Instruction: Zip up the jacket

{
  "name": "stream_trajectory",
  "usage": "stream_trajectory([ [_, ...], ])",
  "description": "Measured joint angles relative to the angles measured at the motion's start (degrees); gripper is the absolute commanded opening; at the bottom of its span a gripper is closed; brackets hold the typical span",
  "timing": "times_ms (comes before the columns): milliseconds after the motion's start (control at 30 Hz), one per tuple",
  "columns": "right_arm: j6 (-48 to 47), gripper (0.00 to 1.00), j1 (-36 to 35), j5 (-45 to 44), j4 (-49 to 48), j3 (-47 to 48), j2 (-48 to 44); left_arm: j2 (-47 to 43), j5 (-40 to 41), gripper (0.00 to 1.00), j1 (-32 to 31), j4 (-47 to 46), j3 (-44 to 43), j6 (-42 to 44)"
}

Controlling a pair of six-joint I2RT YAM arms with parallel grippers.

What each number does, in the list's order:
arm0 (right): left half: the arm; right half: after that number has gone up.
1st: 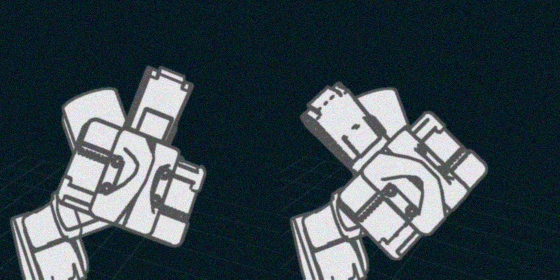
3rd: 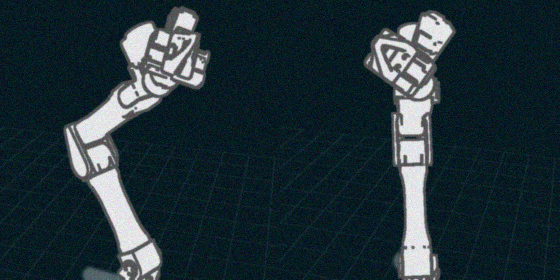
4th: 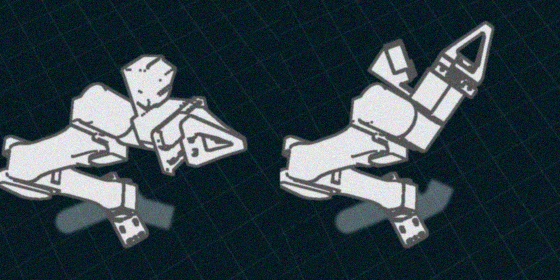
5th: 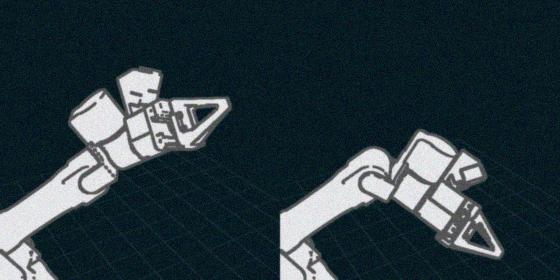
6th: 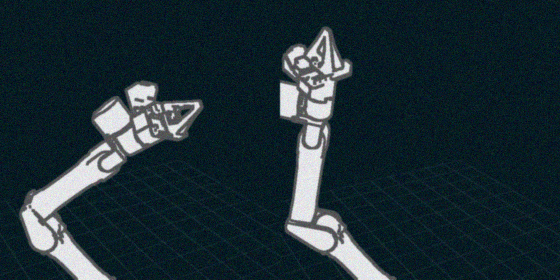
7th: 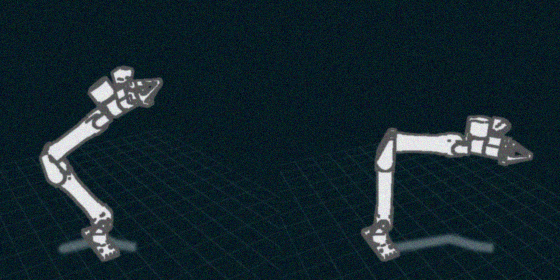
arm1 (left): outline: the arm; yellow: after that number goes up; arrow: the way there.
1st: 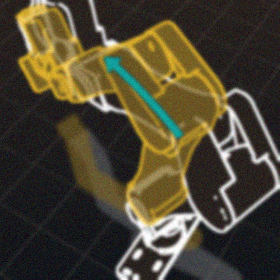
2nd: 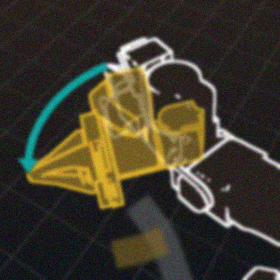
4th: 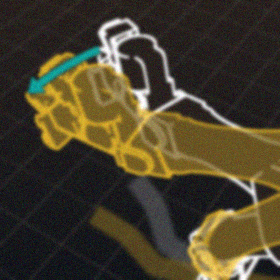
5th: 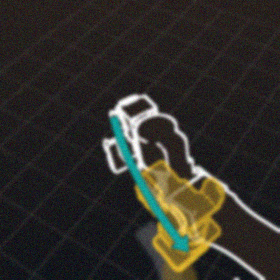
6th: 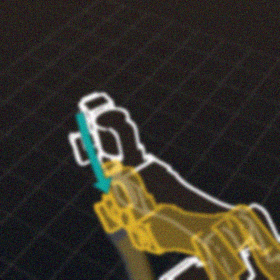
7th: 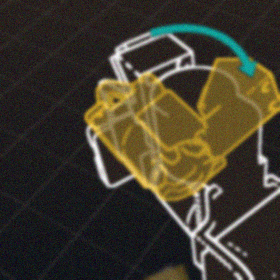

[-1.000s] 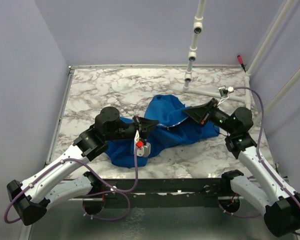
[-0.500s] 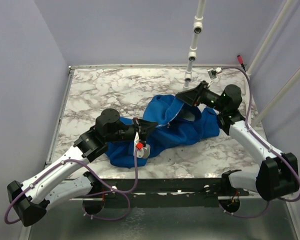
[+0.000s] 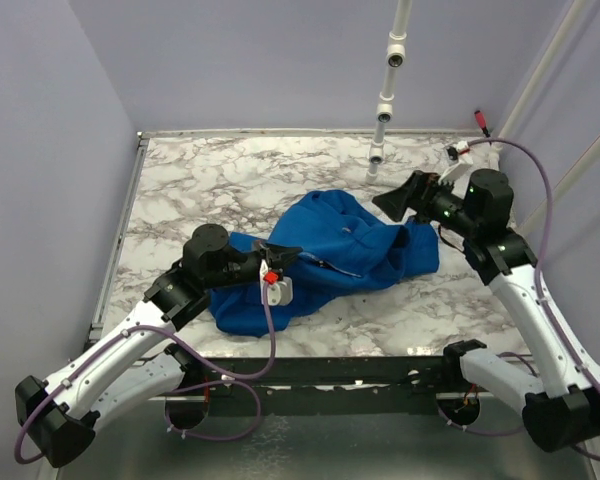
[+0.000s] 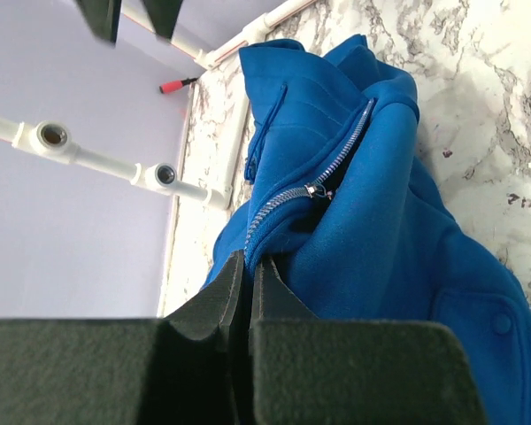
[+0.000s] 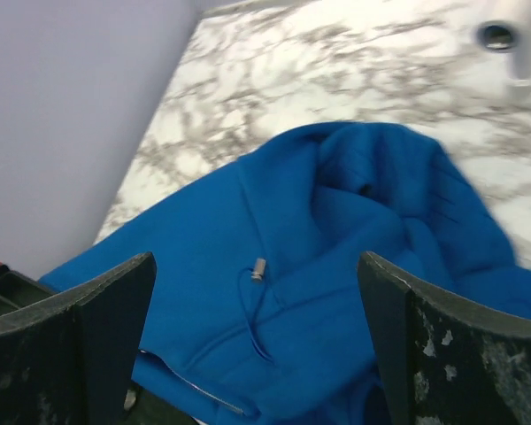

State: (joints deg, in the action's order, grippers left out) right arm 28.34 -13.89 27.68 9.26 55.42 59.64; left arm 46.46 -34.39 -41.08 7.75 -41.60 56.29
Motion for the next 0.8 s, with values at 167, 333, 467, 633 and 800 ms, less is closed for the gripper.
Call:
stream_trajectory([
  [167,-3.7,1.0,0.0,-12.4,16.0,4.2,-8.3,-0.2,0.1,0.0,0.9,-1.4,0.3,-3.9],
  [333,-4.2,0.92,0.1,-18.2,26.8,2.7,-11.7,0.0,0.2,0.0,1.0,-2.1,0.3,-5.8],
  [467,-1.4,0.74,0.1,-22.6,34.8,-1.7,-12.4,0.0,0.2,0.0,1.0,-2.5,0.3,-6.5],
  [633,2.5,0.63,0.1,-24.4,38.1,-5.9,-13.7,0.0,0.1,0.0,1.0,-2.9,0.3,-7.1],
  [800,6.3,0.6,0.1,-24.4,34.6,-8.8,-13.1,0.1,0.1,0.0,1.0,-3.5,0.3,-7.4],
])
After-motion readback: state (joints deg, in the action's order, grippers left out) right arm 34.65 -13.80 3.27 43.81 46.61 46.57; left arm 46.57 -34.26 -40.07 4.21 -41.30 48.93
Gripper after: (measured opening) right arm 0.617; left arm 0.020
